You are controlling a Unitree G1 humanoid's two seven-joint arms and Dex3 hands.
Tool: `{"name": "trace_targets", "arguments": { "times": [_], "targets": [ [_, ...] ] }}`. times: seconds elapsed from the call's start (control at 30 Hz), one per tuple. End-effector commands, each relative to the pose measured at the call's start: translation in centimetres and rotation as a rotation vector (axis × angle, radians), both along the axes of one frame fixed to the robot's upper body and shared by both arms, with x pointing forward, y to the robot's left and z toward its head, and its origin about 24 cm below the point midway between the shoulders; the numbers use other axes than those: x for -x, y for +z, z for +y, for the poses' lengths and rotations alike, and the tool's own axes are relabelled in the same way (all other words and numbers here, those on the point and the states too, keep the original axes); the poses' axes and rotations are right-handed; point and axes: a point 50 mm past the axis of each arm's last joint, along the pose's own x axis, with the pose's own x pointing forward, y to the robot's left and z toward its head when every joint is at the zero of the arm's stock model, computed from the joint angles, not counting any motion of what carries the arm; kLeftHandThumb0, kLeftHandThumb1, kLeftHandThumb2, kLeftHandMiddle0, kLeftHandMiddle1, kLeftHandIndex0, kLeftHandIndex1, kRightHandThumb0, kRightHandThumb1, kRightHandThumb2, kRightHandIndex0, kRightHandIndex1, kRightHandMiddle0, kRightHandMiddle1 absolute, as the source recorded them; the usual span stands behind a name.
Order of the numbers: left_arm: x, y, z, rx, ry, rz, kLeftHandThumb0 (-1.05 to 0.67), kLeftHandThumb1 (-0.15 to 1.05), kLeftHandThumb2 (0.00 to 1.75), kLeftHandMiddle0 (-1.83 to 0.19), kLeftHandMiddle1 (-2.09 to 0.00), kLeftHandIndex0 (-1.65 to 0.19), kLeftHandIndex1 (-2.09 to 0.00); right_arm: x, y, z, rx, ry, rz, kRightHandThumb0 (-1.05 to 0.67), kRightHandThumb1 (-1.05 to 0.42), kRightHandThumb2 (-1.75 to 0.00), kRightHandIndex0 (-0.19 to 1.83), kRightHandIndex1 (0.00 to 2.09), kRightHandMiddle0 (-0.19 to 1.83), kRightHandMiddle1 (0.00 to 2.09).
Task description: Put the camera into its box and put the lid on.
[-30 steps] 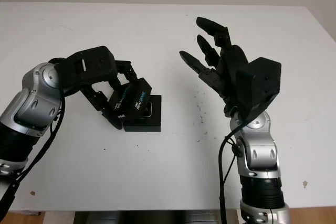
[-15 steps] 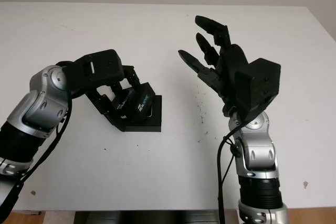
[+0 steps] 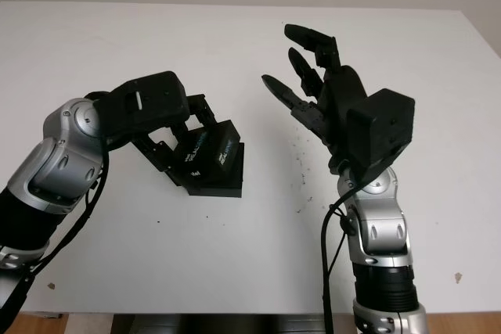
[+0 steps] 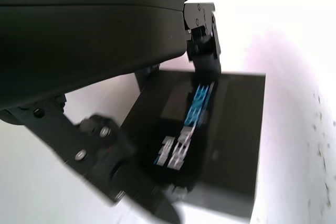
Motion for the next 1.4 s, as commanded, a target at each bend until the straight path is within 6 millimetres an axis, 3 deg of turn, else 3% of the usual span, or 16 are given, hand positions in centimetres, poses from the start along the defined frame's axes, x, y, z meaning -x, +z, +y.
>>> {"name": "trace_targets", "arguments": {
  "times": [0.0,0.03,0.1,0.13,0.2,0.23,0.27,0.3,0.33,0.37,0.43,0.67,1.37],
  "targets": [
    [1.0,0.6,-1.8,0.029,-0.102,0.019,-0.47,1.05,0.26,0.18,-0.71,0.19,-0.54,0.0,-0.1,0.0,-0.005,-0.004,-0.002,-0.43,-1.01,-0.05,0.16,0.09,-0.19,0.95],
    [1.3,0.8,-1.9,0.027,-0.115,0.027,-0.47,1.05,0.28,0.16,-0.46,0.19,-0.31,0.0,-0.2,0.0,-0.01,-0.005,0.002,-0.43,-1.01,-0.05,0.16,0.09,-0.19,0.95],
    [1.6,1.1,-2.1,0.024,-0.132,0.038,-0.49,1.05,0.3,0.12,-0.3,0.19,-0.14,0.0,-0.2,0.0,-0.006,-0.006,0.006,-0.43,-1.01,-0.05,0.16,0.09,-0.19,0.94],
    [1.8,1.1,-2.1,0.029,-0.136,0.042,-0.49,1.05,0.28,0.16,-0.88,0.18,-0.06,0.0,-0.2,0.0,-0.004,-0.005,0.006,-0.43,-1.01,-0.05,0.16,0.09,-0.19,0.94],
    [2.0,1.2,-2.2,0.047,-0.139,0.045,-0.49,1.05,0.27,0.18,-1.45,0.19,-0.02,-0.1,-0.2,0.0,0.002,-0.006,0.005,-0.44,-1.01,-0.05,0.16,0.09,-0.19,0.94],
    [2.1,1.2,-2.3,0.052,-0.139,0.045,-0.48,1.05,0.26,0.19,-1.61,0.19,-0.01,-0.1,-0.2,0.1,-0.001,-0.005,0.003,-0.43,-1.01,-0.05,0.16,0.09,-0.19,0.95],
    [2.1,1.1,-2.3,0.057,-0.138,0.048,-0.46,1.05,0.26,0.19,-1.45,0.19,0.0,0.0,-0.2,0.1,-0.004,-0.005,0.003,-0.43,-1.01,-0.05,0.16,0.09,-0.19,0.95],
    [2.1,1.1,-2.3,0.059,-0.137,0.05,-0.46,1.05,0.26,0.19,-1.08,0.19,0.0,0.0,-0.2,0.1,-0.007,-0.004,0.002,-0.43,-1.01,-0.05,0.16,0.09,-0.19,0.95],
    [2.1,1.0,-2.3,0.051,-0.145,0.055,-0.46,1.05,0.25,0.19,-0.89,0.19,0.0,0.0,-0.2,0.1,-0.013,-0.001,0.003,-0.43,-1.01,-0.05,0.17,0.09,-0.19,0.95],
    [2.0,1.0,-2.3,0.044,-0.151,0.058,-0.47,1.05,0.27,0.19,-0.45,0.19,0.0,0.0,-0.2,0.1,-0.017,0.002,0.004,-0.43,-1.01,-0.05,0.16,0.09,-0.19,0.95],
    [1.9,0.9,-2.2,0.021,-0.163,0.062,-0.48,1.05,0.29,0.19,-0.18,0.19,0.0,0.0,-0.3,0.1,-0.02,0.005,0.002,-0.43,-1.01,-0.05,0.16,0.09,-0.19,0.94],
    [1.9,0.6,-2.0,-0.054,-0.227,0.074,-0.46,1.05,0.29,0.19,-0.01,0.19,0.0,0.1,-0.2,0.1,-0.001,-0.007,-0.004,-0.41,-1.01,-0.05,0.17,0.09,-0.19,0.97],
    [4.1,1.8,-0.8,0.003,-0.172,0.171,-0.46,1.05,0.24,0.19,0.0,0.19,0.0,-0.3,-0.4,0.1,0.0,-0.016,-0.005,-0.38,-1.01,-0.05,0.16,0.09,-0.19,0.93]
  ]
}}
